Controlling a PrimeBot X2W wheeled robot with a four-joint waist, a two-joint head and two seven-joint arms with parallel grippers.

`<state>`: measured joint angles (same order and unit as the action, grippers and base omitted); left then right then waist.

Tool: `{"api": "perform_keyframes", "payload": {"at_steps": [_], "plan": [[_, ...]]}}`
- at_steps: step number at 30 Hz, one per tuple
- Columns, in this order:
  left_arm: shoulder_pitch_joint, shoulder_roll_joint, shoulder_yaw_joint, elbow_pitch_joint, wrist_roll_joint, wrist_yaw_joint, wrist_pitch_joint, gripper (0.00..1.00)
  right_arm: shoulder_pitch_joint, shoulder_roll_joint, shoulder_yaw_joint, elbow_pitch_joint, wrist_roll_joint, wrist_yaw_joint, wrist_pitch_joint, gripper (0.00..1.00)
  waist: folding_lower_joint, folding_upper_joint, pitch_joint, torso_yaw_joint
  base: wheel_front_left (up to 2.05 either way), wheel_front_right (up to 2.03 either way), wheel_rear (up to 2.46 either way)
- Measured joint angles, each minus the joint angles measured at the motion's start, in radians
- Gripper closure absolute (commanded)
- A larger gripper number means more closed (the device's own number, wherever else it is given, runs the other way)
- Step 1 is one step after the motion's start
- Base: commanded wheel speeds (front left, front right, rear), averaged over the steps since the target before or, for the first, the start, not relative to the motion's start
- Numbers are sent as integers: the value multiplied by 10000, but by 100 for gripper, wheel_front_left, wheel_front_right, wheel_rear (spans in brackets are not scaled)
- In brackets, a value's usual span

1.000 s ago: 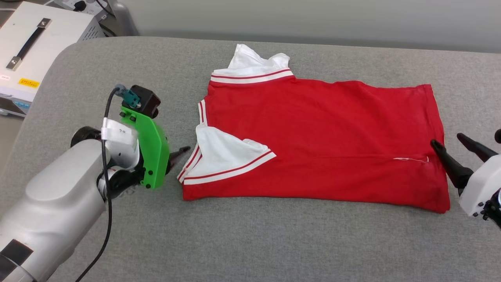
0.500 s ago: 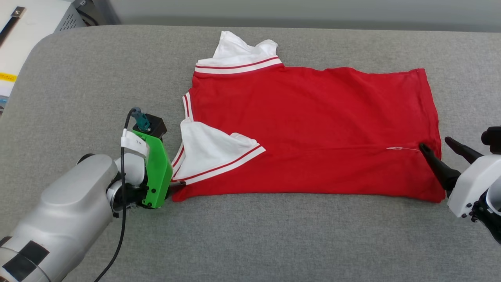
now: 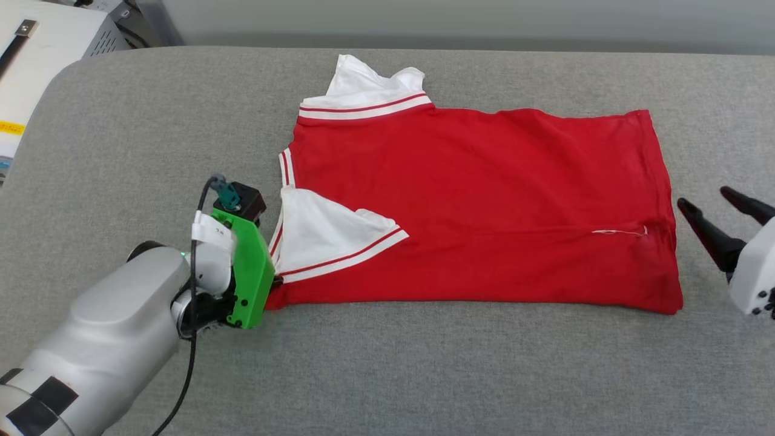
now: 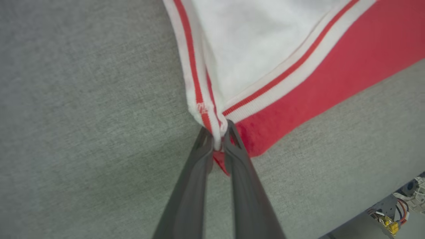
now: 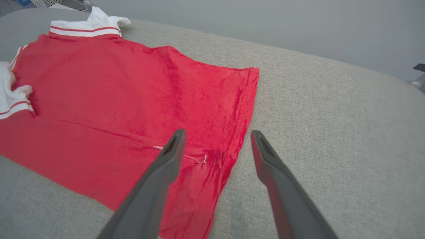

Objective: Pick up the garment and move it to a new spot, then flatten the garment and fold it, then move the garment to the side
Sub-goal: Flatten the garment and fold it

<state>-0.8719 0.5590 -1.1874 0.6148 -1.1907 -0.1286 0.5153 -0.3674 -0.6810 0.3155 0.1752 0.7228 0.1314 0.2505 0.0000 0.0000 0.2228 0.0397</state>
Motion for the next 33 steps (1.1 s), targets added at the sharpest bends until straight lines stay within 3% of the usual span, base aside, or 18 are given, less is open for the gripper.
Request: {"api": "perform_keyframes", "payload": {"at_steps": [8, 11, 15, 25, 32, 33], "plan": [[-56, 403, 25, -731, -113, 2, -807, 100, -247, -1423, 104, -993, 683, 2, 3126, 0, 0, 0, -245, 154, 0, 0, 0], [-66, 493, -33, -991, -104, 2, -848, 100, -246, -1524, 173, -1095, 963, 2, 4314, 0, 0, 0, -229, 182, 0, 0, 0], [-169, 529, -65, -1202, -44, 2, -936, 100, -246, -1292, 215, -895, 1035, 0, 5078, 0, 0, 0, -92, 221, 0, 0, 0], [-406, 535, -71, -1365, 211, 4, -1070, 100, -247, 4, 548, 1124, 698, 0, 5158, 0, 0, 0, 411, 406, 0, 0, 0], [-383, 520, -67, -1252, 182, 4, -1198, 100, -258, 65, 986, 1854, 729, -4, 4688, 0, 0, 0, 492, 528, 0, 0, 0], [-367, 522, -67, -1223, 169, 4, -1200, 100, -263, 59, 1035, 1873, 761, -6, 4573, 33, 0, -1, 473, 519, 0, 0, 0]]}}
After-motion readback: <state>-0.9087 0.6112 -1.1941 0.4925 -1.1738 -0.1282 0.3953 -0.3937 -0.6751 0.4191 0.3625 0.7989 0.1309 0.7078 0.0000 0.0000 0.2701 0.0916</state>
